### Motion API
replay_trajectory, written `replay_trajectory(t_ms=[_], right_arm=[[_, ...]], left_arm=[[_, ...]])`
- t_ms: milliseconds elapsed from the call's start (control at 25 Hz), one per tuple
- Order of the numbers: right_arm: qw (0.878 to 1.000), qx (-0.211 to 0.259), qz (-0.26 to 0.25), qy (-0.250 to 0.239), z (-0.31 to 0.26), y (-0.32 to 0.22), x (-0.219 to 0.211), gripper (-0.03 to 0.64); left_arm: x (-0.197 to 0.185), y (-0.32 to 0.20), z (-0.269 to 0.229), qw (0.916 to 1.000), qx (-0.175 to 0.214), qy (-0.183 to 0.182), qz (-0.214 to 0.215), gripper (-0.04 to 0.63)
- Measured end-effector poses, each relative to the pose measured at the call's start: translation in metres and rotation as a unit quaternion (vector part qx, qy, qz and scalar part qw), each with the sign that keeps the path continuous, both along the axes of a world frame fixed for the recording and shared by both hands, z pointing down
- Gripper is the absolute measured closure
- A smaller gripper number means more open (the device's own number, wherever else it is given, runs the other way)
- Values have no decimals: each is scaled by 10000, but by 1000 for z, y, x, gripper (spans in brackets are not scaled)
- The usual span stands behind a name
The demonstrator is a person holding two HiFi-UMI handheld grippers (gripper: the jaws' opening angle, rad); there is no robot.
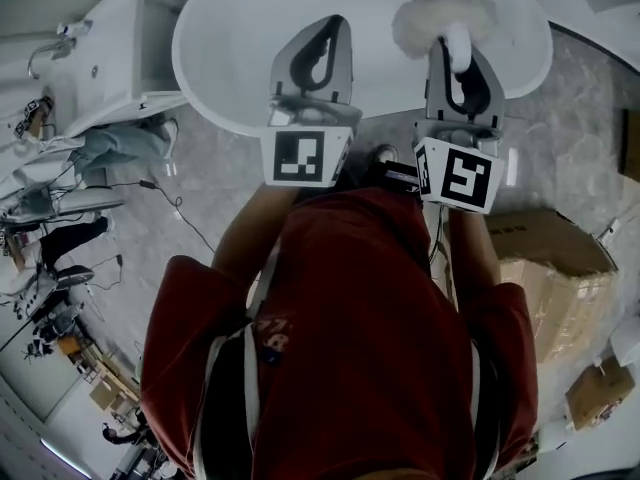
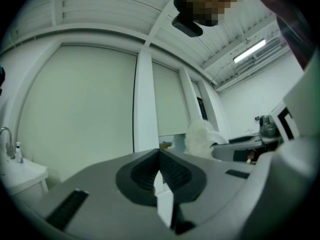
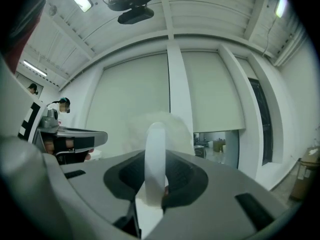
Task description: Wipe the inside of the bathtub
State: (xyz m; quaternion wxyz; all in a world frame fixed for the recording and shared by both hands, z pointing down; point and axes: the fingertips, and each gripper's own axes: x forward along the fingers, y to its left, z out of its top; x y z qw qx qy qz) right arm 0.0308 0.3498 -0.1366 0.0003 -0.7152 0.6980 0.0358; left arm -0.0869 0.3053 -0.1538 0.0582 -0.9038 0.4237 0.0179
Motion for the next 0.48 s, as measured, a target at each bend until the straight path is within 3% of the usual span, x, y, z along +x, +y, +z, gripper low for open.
replay_trajectory(t_ms=[280, 480], right_arm=[[9993, 3, -12, 383, -17, -3, -47, 522], [9984, 46, -177, 544, -24, -19, -98, 522]], left_arm=[[-52, -4, -10, 9989, 51, 459, -86, 580], [-92, -10, -7, 9982, 33, 534, -255, 580]])
